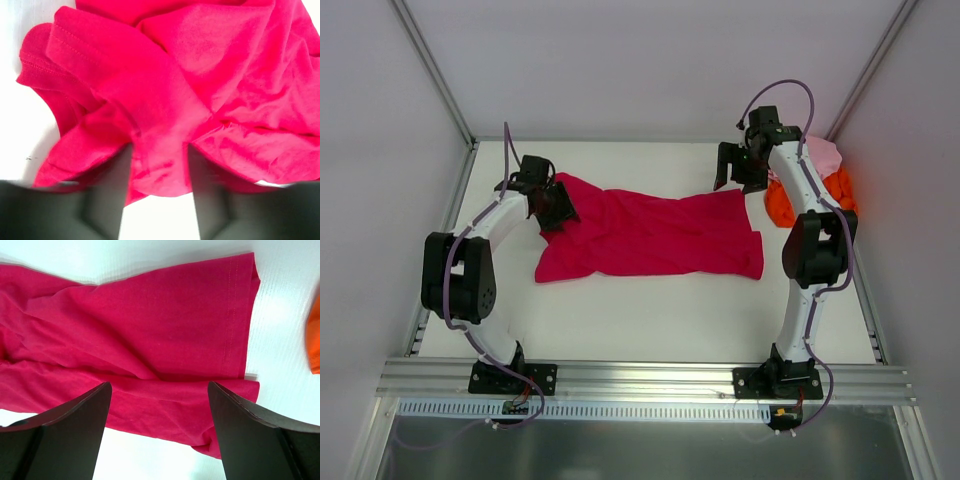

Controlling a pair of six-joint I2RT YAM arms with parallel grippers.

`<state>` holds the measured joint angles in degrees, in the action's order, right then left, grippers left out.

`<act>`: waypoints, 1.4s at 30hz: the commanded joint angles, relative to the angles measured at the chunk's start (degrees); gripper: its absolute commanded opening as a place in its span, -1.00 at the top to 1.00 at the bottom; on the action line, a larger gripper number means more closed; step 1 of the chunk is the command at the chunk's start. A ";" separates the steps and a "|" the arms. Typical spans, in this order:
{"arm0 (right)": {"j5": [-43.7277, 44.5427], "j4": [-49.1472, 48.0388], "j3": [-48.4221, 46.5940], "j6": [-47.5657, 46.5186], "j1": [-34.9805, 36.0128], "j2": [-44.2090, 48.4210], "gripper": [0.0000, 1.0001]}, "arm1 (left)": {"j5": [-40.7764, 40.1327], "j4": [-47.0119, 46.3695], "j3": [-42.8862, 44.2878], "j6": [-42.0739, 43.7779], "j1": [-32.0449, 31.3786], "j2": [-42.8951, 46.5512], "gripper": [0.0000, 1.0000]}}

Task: Fold and stack the t-shirts
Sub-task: Fold the flattened tshirt in 1/3 of the way

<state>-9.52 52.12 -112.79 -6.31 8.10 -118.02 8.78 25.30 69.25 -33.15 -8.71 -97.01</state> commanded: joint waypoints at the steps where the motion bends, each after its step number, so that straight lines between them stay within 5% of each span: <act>1: -1.03 0.26 0.38 -0.81 0.60 4.02 -0.65 | 0.10 0.54 3.43 0.80 -0.78 -0.02 -0.08; 17: -0.33 0.53 0.65 -1.43 1.75 3.93 -0.65 | -3.14 10.27 10.46 -2.09 -1.31 -2.83 0.06; 23: -0.24 0.79 0.73 -1.43 1.83 3.85 -0.65 | -3.68 13.01 5.55 -2.10 -1.57 2.09 0.17; 31: -0.33 0.70 0.56 -1.52 1.92 3.93 -0.65 | -3.42 9.51 -1.66 -2.27 -1.66 3.15 0.19; 42: 0.03 0.79 1.17 -1.87 1.92 4.72 -0.66 | -3.68 6.52 -0.44 -0.78 -1.92 -1.07 0.31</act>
<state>-9.80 52.31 -111.81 -7.11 9.61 -118.02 5.69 32.88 67.57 -34.04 -9.82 -97.17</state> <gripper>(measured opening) 0.828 0.352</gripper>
